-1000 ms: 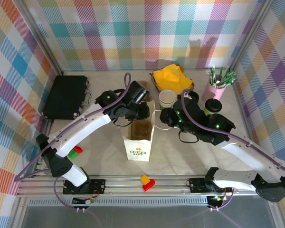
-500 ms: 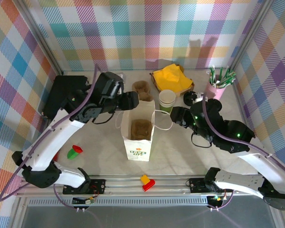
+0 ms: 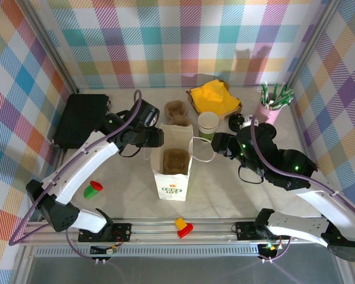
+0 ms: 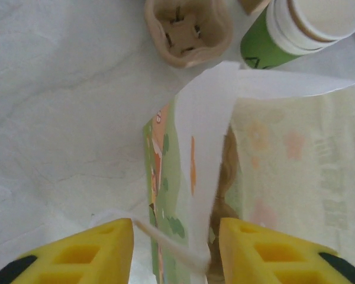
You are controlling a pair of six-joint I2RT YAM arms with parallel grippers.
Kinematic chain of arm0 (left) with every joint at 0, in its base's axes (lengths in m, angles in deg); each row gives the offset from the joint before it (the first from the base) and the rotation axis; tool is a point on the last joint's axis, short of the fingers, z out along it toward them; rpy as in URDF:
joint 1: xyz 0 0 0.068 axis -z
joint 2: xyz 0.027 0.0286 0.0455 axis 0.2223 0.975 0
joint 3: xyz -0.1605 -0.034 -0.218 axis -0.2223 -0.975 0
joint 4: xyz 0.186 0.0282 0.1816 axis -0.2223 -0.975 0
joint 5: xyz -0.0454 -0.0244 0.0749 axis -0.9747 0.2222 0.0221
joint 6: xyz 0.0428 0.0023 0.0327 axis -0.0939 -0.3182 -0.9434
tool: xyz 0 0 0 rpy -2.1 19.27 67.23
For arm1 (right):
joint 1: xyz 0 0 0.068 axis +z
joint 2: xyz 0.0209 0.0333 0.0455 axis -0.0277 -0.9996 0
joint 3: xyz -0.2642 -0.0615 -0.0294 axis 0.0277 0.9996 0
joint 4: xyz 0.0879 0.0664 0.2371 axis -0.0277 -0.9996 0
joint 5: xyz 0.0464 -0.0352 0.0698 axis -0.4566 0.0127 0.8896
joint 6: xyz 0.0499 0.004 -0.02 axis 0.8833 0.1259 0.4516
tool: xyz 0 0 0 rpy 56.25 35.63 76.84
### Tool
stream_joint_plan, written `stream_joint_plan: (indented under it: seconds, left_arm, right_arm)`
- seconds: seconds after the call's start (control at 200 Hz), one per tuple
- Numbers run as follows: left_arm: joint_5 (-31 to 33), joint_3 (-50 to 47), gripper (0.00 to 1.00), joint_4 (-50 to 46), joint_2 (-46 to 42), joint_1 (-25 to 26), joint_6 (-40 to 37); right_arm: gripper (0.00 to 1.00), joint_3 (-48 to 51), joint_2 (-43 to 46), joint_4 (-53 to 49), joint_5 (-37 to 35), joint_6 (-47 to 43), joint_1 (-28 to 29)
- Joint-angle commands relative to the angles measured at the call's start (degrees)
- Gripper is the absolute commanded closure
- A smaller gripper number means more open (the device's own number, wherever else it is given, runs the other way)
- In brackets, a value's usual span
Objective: Pack the takeout coffee
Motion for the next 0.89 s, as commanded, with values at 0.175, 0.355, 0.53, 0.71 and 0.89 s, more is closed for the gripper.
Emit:
stream_joint_plan:
  seconds: [0.175, 0.355, 0.53, 0.71, 0.89]
  left_arm:
    - [1.22, -3.11, 1.00, 9.72, -7.10, 1.19, -4.15]
    - [6.33, -6.51, 1.00, 14.02, -12.62, 5.83, -6.81]
    - [13.48, -11.00, 1.00, 18.41, -17.87, 11.38, -8.62]
    - [20.07, -13.68, 1.00, 21.64, -21.46, 17.41, -10.17]
    - [22.01, -15.06, 1.00, 25.01, -22.17, 22.77, -9.99]
  right_arm:
    - [0.33, 0.04, 0.22, 1.18, -0.52, -1.81, -0.43]
    - [0.33, 0.55, 1.24, 2.81, -0.52, -3.70, -0.97]
    - [0.33, 0.97, 2.83, 4.24, -0.93, -5.67, -1.32]
    - [0.33, 1.19, 4.01, 4.61, -0.95, -7.05, -1.67]
    - [0.33, 1.46, 5.48, 4.25, -1.29, -7.70, -1.83]
